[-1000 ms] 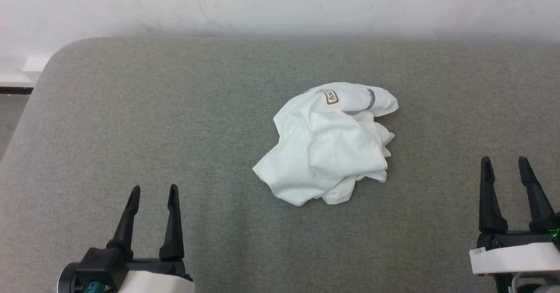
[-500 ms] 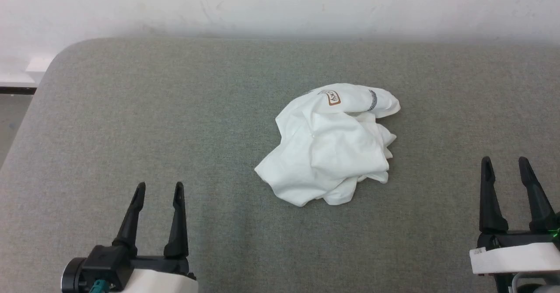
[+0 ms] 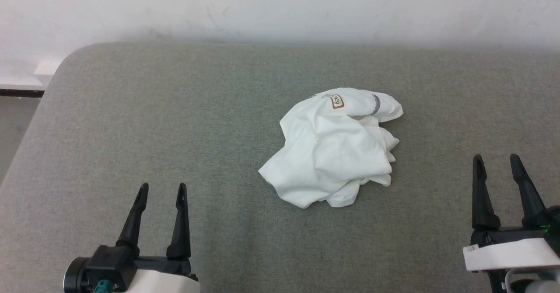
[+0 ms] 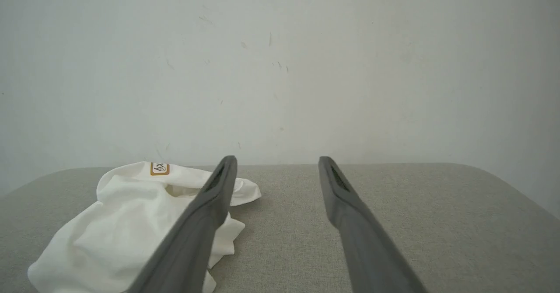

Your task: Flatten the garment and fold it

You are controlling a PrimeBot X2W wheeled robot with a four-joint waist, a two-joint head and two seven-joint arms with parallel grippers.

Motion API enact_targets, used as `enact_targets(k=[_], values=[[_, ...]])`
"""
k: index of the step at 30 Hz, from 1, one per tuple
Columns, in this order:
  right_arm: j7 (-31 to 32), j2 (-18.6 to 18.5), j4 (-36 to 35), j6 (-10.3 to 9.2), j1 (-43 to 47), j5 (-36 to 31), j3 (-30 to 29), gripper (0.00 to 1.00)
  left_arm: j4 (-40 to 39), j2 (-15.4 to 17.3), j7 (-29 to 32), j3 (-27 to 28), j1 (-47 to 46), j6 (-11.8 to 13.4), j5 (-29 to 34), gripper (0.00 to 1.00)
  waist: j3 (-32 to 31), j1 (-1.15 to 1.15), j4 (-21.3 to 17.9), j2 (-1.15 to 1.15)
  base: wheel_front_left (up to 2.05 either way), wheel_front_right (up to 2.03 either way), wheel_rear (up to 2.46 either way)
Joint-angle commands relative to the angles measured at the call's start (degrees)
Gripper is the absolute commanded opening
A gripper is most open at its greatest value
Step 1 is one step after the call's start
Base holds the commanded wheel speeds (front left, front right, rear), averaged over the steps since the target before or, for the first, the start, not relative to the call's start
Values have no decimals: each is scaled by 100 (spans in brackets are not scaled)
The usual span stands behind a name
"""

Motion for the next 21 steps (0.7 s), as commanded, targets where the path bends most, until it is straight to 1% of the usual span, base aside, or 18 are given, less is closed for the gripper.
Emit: enact_targets(k=[1,11,21], values=[[-27,-4,12,-6,-117,-79,5,100,29,-33,-27,31,-32,-40,43,100,-1,0,34,-1,0,0,0],[-27,-4,-19,-6,-132,-101,-58,100,21,-51,-27,26,-33,-82,88,100,19,0,157,-1,0,0,0],[-27,-4,-29,-6,-114,-13,-45,100,-57,-60,-27,75,-68,-121,136,100,88,0,113,-1,0,0,0]])
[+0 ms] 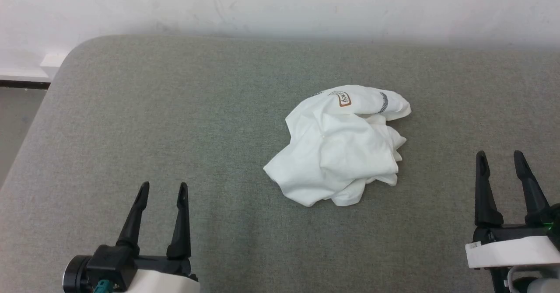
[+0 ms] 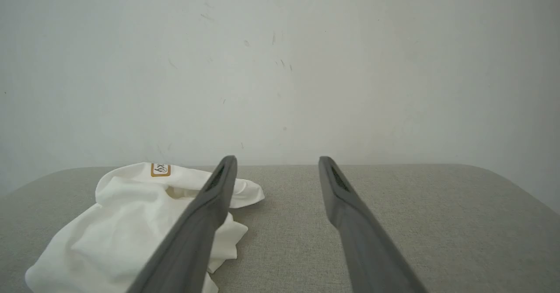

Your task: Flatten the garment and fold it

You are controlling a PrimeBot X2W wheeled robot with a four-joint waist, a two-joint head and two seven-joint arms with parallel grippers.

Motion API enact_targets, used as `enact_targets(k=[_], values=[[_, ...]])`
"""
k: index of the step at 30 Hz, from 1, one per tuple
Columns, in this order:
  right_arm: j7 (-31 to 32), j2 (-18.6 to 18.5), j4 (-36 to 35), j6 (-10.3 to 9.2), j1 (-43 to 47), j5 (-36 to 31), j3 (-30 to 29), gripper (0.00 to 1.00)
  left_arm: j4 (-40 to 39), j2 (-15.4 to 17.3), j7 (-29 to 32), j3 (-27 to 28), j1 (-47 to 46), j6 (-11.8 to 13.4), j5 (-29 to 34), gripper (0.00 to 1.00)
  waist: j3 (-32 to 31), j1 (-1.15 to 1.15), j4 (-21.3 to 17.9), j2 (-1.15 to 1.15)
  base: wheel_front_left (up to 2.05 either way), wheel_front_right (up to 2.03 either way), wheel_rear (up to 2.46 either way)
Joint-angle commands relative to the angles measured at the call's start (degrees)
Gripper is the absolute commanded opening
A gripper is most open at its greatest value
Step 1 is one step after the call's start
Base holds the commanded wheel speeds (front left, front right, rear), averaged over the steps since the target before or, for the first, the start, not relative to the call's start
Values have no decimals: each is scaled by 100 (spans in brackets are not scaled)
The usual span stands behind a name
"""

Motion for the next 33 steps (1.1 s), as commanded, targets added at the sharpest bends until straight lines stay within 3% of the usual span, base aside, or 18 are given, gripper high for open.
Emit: enact_targets(k=[1,22,33], values=[[-27,-4,-12,-6,-28,29,-6,100,-32,-25,-27,28,-72,-21,44,100,10,0,-17,-1,0,0,0],[-11,-4,85,-6,-200,-71,155,100,-38,-32,-27,54,-104,-50,99,100,38,0,-133,-1,0,0,0],[829,-4,353,-6,-948,-344,598,100,22,-33,-27,-13,-261,-91,24,100,221,0,106,-1,0,0,0]])
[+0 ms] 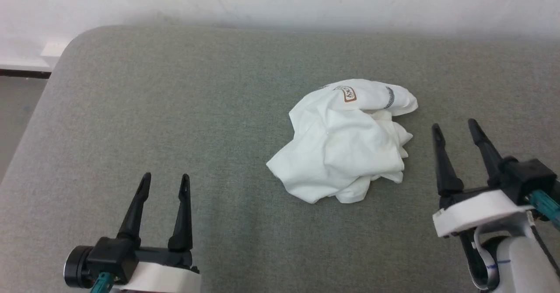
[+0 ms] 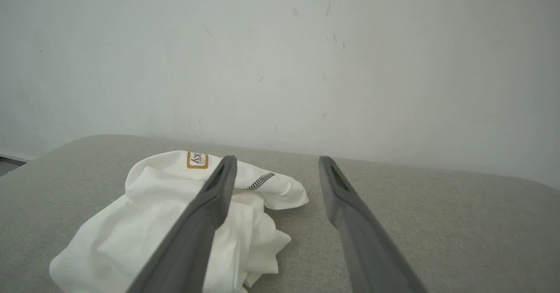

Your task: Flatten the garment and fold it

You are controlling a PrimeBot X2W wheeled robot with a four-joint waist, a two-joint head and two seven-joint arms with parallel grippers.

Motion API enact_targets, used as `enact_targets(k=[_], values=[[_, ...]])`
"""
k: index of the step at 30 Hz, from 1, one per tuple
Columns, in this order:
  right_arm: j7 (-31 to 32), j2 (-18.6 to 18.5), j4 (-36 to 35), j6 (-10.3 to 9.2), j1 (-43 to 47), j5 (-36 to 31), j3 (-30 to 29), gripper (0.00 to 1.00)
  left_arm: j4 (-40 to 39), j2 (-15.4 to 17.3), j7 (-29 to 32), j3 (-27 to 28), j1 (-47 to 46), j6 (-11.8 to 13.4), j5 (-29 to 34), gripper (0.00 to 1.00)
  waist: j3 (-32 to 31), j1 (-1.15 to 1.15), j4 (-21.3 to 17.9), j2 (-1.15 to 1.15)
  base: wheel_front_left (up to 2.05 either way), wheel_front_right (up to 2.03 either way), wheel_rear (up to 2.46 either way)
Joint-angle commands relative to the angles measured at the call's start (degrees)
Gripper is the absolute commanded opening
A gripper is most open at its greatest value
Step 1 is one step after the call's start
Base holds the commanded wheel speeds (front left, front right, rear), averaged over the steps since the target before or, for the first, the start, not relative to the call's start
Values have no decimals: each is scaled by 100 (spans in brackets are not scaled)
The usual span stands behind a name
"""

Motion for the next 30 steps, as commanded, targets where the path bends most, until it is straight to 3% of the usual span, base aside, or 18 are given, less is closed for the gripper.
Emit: enact_targets(k=[1,19,20,21,22,30], values=[[115,-4,85,-6,-142,-77,31,100,19,-27,-27,-17,-106,-34,-25,100,75,0,85,0,0,0,0],[1242,-4,1809,-6,-761,-303,220,100,153,-28,-27,-171,-353,-40,-172,100,328,0,539,0,0,0,0],[1246,-4,1848,-6,-774,-270,219,45,156,-28,-27,-171,-356,-40,-174,100,331,0,548,0,0,0,0],[1242,-4,1873,-6,-785,-251,223,27,159,-28,-27,-169,-358,-40,-177,100,330,0,554,0,0,0,0],[1231,-4,1890,-6,-793,-229,232,0,162,-28,-27,-168,-358,-40,-178,100,327,0,557,0,0,0,0],[954,-4,1740,-6,-905,-217,313,0,212,-28,-27,-169,-294,-5,-181,100,182,0,441,0,0,0,0]])
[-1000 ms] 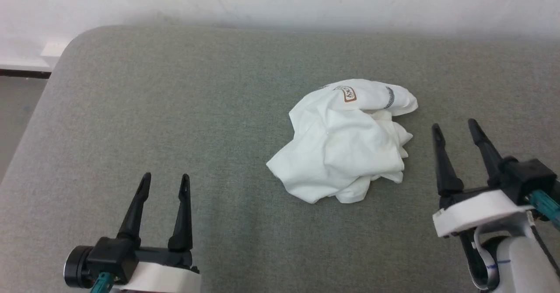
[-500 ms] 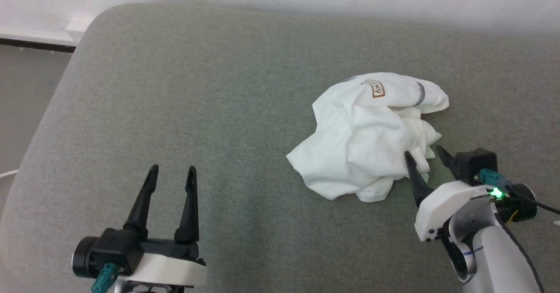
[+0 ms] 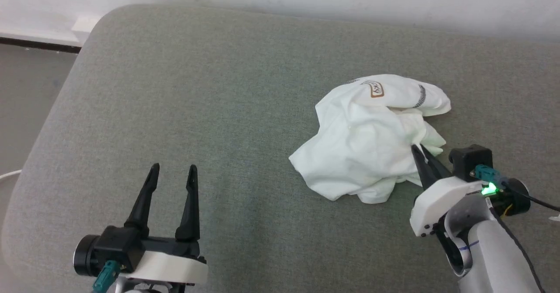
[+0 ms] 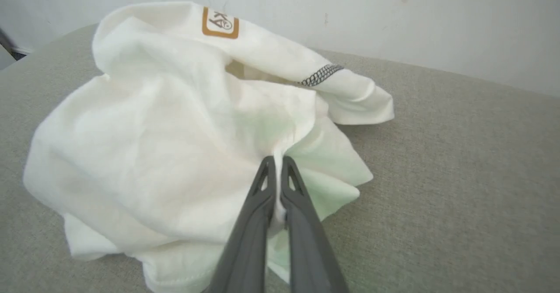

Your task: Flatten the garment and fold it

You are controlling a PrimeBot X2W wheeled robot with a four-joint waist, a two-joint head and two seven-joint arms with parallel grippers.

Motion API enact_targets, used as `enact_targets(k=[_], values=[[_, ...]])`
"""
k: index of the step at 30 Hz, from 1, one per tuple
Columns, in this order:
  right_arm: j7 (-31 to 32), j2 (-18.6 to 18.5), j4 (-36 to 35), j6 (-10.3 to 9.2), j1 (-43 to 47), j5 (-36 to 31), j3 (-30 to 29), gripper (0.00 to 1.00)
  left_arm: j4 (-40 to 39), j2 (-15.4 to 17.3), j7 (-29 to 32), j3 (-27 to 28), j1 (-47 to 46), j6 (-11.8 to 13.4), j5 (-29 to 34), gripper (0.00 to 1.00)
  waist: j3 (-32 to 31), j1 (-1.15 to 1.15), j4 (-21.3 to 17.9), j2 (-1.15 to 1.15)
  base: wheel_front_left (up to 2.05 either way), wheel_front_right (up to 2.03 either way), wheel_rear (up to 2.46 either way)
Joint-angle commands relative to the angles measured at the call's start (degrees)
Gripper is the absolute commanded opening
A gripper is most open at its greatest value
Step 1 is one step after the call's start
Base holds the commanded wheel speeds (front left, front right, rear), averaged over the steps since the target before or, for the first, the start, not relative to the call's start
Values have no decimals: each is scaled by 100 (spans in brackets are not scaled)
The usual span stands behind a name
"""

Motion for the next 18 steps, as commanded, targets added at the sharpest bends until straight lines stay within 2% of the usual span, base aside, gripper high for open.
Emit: enact_targets(k=[1,11,18], values=[[-84,-7,-127,-6,-168,-11,2,0,19,-19,-27,-11,-3,-3,-27,100,-83,0,-84,0,0,0,0],[-189,-7,-1078,-6,-260,-107,-342,0,-12,-19,-27,39,89,50,-17,100,-287,0,-346,0,0,0,0],[3,-7,-2012,-6,561,183,-1055,0,-49,-19,-27,111,141,31,3,100,-251,0,-487,0,0,0,0]])
